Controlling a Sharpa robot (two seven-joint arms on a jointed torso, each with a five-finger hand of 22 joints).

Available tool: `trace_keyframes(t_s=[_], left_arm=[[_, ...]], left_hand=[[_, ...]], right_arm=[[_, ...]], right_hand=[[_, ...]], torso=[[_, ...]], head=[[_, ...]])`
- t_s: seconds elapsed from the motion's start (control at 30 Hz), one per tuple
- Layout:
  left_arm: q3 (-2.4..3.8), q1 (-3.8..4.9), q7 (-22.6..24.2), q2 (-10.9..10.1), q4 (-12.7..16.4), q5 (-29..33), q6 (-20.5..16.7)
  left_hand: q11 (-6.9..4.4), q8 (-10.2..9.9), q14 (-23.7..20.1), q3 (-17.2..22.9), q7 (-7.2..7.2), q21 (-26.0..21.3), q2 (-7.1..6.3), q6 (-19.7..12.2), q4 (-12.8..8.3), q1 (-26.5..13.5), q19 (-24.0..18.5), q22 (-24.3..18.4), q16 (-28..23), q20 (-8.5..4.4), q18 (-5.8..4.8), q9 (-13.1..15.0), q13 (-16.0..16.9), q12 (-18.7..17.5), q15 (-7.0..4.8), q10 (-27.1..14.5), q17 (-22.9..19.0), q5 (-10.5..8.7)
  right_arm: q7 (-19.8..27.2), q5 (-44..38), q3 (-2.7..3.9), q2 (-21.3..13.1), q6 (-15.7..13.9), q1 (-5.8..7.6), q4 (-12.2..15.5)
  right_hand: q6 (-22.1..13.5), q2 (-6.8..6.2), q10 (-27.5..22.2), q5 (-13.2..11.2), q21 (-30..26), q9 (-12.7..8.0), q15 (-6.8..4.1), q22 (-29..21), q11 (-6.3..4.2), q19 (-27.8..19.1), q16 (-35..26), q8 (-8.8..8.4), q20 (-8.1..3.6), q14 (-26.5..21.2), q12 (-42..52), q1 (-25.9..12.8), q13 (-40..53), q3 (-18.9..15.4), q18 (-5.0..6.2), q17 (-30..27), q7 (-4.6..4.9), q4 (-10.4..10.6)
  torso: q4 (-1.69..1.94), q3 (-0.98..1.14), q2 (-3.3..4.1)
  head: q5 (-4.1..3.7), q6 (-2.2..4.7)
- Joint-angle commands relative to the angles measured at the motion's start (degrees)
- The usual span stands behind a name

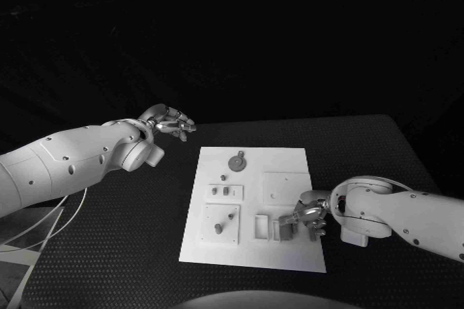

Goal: Assemble the parts on the task board

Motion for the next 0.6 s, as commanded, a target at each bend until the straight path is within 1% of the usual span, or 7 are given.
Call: trace_keyframes(t_s=[0.03, 0.23, 0.33, 0.47, 0.6], left_arm=[[0.03, 0.03, 0.8, 0.0, 0.2, 0.3, -0.1], [0.03, 0.03, 0.5, -0.1, 0.2, 0.3, 0.4], [0.03, 0.03, 0.3, -0.1, 0.3, 0.2, 0.6], [0.03, 0.03, 0.2, -0.2, 0.2, 0.2, 0.6], [0.03, 0.03, 0.2, -0.2, 0.2, 0.2, 0.6]], left_hand=[[-0.06, 0.3, 0.5, 0.0, -0.04, 0.3, -0.17, -0.5, 0.3, -0.3, 0.2, -0.1, -0.4, -0.17, 0.96, -0.1, 0.0, 0.0, -0.04, -0.5, 0.1, 0.04], [-0.06, 0.3, 0.5, -0.1, -0.04, 0.3, -0.2, -0.5, 0.3, -0.3, 0.2, -0.1, -0.4, -0.17, 0.95, -0.1, 0.0, 0.0, -0.03, -0.5, 0.1, 0.03], [-0.06, 0.4, 0.5, -0.1, -0.05, 0.3, -0.18, -0.4, 0.3, -0.4, 0.2, -0.1, -0.4, -0.16, 0.95, -0.1, 0.0, 0.0, -0.02, -0.5, 0.1, 0.03], [-0.04, 0.4, 0.4, -0.1, -0.05, 0.2, -0.23, -0.4, 0.4, -0.4, 0.2, -0.1, -0.5, -0.16, 0.94, -0.1, 0.0, 0.0, -0.01, -0.5, 0.2, 0.03], [-0.04, 0.4, 0.4, -0.1, -0.05, 0.2, -0.25, -0.5, 0.4, -0.4, 0.1, -0.1, -0.5, -0.16, 0.94, -0.1, 0.0, 0.0, -0.01, -0.5, 0.2, 0.03]], right_arm=[[-1.0, -1.0, -0.15, 0.3, 1.3, -0.45, -0.1], [-1.3, -1.7, -0.25, 0.8, 2.1, -0.66, -0.1], [-1.5, -2.3, -0.35, 0.9, 1.8, -0.83, 0.0], [-1.7, -3.7, -0.42, 1.1, 1.4, -0.99, 0.0], [-1.8, -5.4, -0.49, 1.2, 0.8, -1.07, 0.1]], right_hand=[[0.0, -0.55, -0.5, -0.1, 0.3, 0.0, -0.06, 1.1, -0.1, -0.4, 0.2, -0.42, 0.03, -0.2, -0.4, 0.1, -0.1, -0.2, 2.15, -0.1, 0.35, -0.1], [-0.1, -0.85, -0.8, -0.1, 0.3, 0.0, -0.01, 1.0, -0.05, -0.5, 0.1, -0.55, 0.05, -0.2, -0.6, 0.2, -0.4, -0.3, 2.15, -0.1, 0.39, -0.4], [-0.1, -0.91, -0.9, -0.1, 0.3, 0.0, 0.0, 1.0, -0.04, -0.5, 0.1, -0.58, 0.06, -0.2, -0.7, 0.2, -0.5, -0.3, 2.15, -0.2, 0.4, -0.4], [-0.1, -1.45, -1.2, -0.1, 0.2, 0.0, 0.04, 1.0, 0.0, -0.6, 0.0, -0.74, 0.09, -0.3, -0.9, 0.3, -0.7, -0.4, 2.15, -0.2, 0.45, -0.7], [-0.2, -1.83, -1.2, -0.1, 0.2, 0.0, 0.07, 1.0, 0.04, -0.6, 0.0, -0.91, 0.09, -0.2, -1.0, 0.8, -0.8, -0.4, 2.15, -0.3, 0.49, -1.3]], torso=[[-0.04, 0.07, -0.02], [-0.05, 0.09, 0.0], [-0.04, 0.03, 0.01], [-0.06, 0.08, 0.0], [-0.04, 0.06, 0.0]], head=[[0.14, -0.19], [0.22, -0.29], [0.18, -0.39], [0.29, -0.52], [0.3, -0.61]])
